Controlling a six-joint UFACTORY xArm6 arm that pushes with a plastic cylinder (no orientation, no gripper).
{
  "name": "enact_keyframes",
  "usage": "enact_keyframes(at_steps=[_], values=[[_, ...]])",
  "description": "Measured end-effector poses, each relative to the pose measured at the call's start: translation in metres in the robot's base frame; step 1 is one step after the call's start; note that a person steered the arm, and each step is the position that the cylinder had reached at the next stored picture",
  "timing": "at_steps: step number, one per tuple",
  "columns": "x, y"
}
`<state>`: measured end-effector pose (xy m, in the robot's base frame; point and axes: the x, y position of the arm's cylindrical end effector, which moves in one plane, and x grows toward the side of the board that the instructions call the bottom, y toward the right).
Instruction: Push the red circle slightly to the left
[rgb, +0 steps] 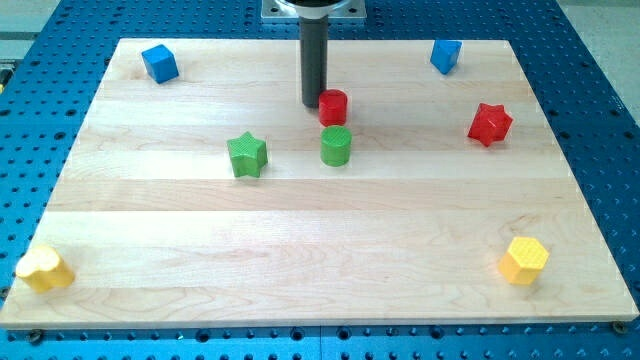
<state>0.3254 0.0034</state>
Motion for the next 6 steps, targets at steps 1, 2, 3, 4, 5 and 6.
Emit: enact_keyframes(at_steps=[1, 2, 3, 4, 5, 6], values=[[0.000, 0.002], [-0.008, 0.023], [-0.031, 0.030], [-0.035, 0.074], [-0.035, 0.137], [-0.002, 0.141]])
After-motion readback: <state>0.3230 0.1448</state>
